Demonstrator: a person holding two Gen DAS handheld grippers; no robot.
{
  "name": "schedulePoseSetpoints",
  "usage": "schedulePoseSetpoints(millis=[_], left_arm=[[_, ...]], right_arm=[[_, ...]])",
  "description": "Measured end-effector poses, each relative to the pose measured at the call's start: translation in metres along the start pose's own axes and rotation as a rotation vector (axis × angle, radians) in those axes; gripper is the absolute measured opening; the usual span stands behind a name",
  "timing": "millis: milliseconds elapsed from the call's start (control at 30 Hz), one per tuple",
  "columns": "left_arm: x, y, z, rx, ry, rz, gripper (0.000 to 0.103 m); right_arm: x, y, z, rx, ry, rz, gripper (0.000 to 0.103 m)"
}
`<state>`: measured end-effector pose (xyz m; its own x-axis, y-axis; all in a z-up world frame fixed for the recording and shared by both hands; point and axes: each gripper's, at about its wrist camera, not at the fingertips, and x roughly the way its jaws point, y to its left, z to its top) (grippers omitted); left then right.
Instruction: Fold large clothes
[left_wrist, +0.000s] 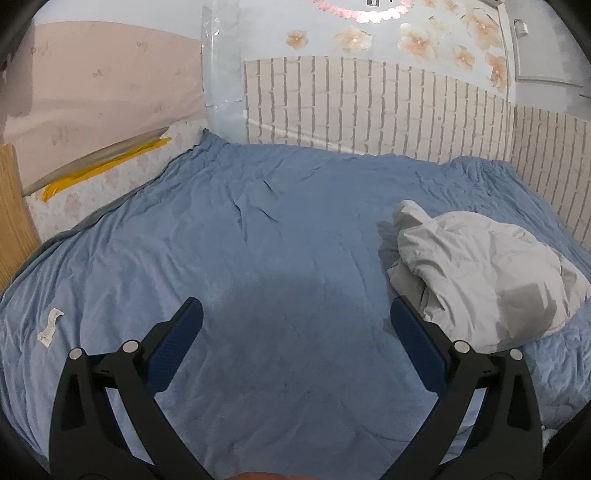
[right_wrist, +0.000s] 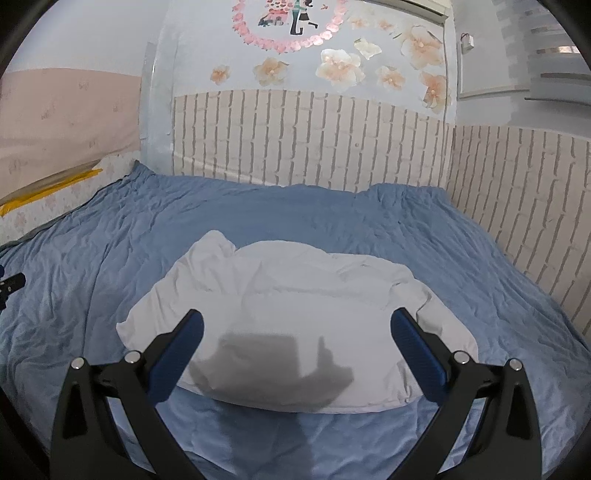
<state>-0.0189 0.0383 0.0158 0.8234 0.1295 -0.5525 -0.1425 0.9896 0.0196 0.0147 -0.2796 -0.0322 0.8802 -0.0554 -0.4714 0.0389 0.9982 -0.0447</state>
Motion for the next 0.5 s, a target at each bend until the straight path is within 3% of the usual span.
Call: schedulePoseSetpoints(millis=[200, 500], left_arm=[[-0.006, -0.002, -0.002, 0.016, -0.019, 0.028, 0.1], [0.001, 0.005, -0.004, 0.003, 0.018, 0.064, 0.1]], right_arm=[[-0.005, -0.002, 0.001, 0.019, -0.012, 0.012, 0.101], [-0.011, -0.005, 0.002, 0.03, -0.03, 0.039, 0.101]])
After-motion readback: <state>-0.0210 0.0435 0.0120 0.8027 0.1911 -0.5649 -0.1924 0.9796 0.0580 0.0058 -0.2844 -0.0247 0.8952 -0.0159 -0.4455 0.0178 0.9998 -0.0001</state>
